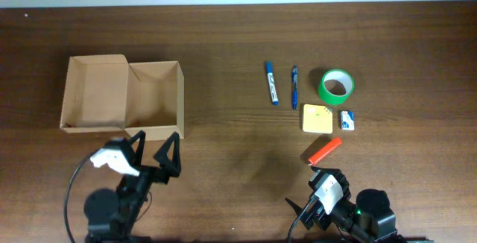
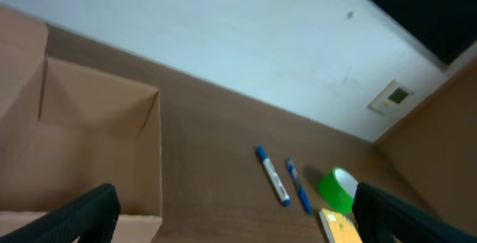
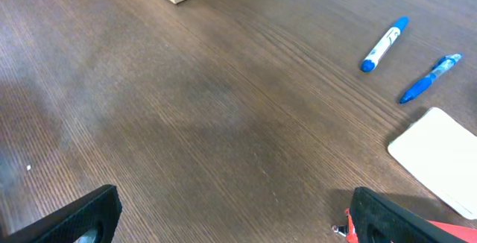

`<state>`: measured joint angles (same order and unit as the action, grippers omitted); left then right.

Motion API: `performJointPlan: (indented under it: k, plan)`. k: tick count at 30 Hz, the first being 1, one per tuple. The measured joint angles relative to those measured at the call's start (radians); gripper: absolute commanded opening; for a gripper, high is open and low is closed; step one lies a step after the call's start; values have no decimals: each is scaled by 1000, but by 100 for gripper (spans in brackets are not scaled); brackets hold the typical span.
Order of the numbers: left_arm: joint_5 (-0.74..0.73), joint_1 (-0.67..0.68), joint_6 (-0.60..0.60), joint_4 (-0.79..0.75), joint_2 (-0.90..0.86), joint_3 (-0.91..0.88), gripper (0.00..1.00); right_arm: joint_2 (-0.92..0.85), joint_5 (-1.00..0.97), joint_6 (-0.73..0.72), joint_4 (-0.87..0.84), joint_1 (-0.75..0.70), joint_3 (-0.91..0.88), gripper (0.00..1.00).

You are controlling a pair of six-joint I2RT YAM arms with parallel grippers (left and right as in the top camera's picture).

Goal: Pack container
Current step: 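Move left gripper to the box's right wall and grip its edge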

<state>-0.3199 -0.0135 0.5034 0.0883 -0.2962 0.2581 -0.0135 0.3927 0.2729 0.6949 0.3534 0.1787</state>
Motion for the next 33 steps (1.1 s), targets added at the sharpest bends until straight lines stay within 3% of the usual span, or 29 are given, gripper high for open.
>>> performJointPlan:
  k: [15, 26, 33]
  plan:
    - [-6, 3, -135, 235, -644, 473, 99, 2, -4, 0, 0, 0, 0, 99]
    - [163, 161, -263, 435, -877, 758, 100, 2, -4, 0, 0, 0, 0, 99]
    - [241, 206, -291, 520, -1036, 838, 100, 2, -4, 0, 0, 0, 0, 99]
